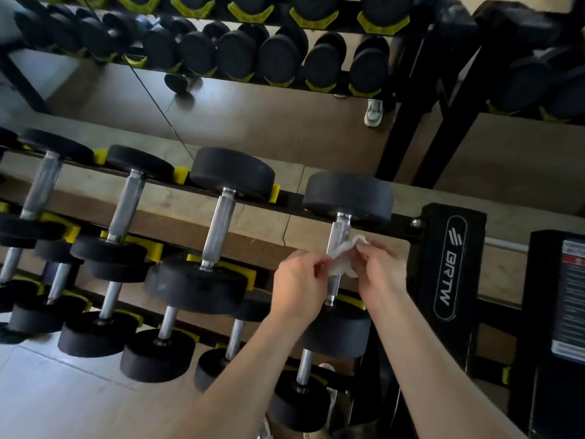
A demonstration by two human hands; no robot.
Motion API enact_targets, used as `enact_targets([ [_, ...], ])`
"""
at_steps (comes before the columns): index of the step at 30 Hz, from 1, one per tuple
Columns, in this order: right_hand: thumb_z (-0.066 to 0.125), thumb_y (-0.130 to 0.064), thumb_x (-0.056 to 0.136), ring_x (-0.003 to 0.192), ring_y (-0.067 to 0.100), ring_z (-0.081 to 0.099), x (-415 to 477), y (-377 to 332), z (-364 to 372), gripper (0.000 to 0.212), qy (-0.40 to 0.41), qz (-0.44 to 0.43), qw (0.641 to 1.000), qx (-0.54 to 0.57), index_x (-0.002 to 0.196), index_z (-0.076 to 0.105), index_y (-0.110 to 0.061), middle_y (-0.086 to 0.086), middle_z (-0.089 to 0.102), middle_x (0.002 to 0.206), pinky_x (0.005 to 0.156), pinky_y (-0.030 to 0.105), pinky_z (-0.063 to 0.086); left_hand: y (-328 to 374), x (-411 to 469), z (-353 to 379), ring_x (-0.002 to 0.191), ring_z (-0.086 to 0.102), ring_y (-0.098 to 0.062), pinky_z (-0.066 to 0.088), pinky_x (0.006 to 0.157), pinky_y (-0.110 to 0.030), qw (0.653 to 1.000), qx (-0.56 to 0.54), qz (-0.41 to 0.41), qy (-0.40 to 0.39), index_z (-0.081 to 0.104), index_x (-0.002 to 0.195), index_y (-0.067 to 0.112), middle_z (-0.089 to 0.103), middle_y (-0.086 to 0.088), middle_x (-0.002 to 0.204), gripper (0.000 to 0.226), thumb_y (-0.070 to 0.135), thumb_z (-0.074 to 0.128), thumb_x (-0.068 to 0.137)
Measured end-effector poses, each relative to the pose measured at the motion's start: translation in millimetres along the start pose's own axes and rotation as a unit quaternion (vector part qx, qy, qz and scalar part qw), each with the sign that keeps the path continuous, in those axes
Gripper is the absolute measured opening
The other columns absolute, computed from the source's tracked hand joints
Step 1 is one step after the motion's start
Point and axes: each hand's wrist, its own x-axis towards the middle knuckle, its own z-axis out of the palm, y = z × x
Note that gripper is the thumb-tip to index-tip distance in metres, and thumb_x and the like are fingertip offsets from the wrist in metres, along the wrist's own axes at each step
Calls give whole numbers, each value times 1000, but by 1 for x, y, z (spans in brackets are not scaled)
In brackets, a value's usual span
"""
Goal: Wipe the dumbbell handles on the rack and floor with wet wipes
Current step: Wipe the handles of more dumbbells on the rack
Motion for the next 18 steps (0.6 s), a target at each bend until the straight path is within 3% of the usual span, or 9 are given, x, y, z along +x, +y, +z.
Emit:
enact_targets([
  [3, 68, -13, 88, 81, 12, 68, -3, 18, -7, 15, -64, -76, 983, -154, 101, 71, -19, -1, 72, 92, 75, 27, 55, 4, 9, 5, 73, 58, -7, 41, 62, -9, 1000, 9, 5, 7, 76, 90, 20, 68, 4, 86, 14, 21, 63, 90],
  [6, 72, -19, 86, 85, 4, 66, -1, 29, -20, 29, -60, -189, 927, -318, 109, 65, -36, -15, 69, 90, 79, 28, 55, 10, 17, 5, 78, 61, -9, 48, 69, -20, 999, -24, -10, 26, 76, 93, 21, 70, 5, 86, 15, 16, 62, 90],
  [9, 67, -10, 88, 80, 7, 64, 11, 29, -16, 17, -12, -389, 832, -396, 102, 74, -18, -9, 68, 87, 78, 35, 56, 11, 17, 4, 82, 59, -10, 49, 71, -20, 999, -21, 27, 30, 74, 103, 19, 67, 5, 93, 18, 14, 63, 89],
  [11, 65, -5, 88, 88, 12, 63, 22, 27, -7, 14, -45, -507, 766, -393, 99, 73, -9, 2, 66, 100, 80, 28, 55, 10, 13, 6, 90, 59, -12, 51, 77, -24, 997, -8, 75, 13, 68, 115, 15, 64, 1, 105, 25, 13, 61, 91],
  [16, 56, -15, 94, 107, 20, 53, 39, 30, -20, 27, -137, -623, 575, -512, 115, 67, -2, 11, 58, 118, 98, 23, 41, 7, 7, 3, 109, 51, -20, 46, 93, -26, 996, 18, 74, -36, 54, 132, 11, 52, -5, 125, 40, 9, 54, 92],
  [18, 61, -14, 90, 108, 22, 55, 42, 25, -30, 30, -176, -642, 537, -518, 117, 66, 0, 10, 61, 118, 100, 26, 43, 5, 7, 2, 110, 42, -19, 38, 92, -22, 997, 33, 42, -56, 49, 139, 19, 47, -2, 128, 46, 12, 52, 94],
])
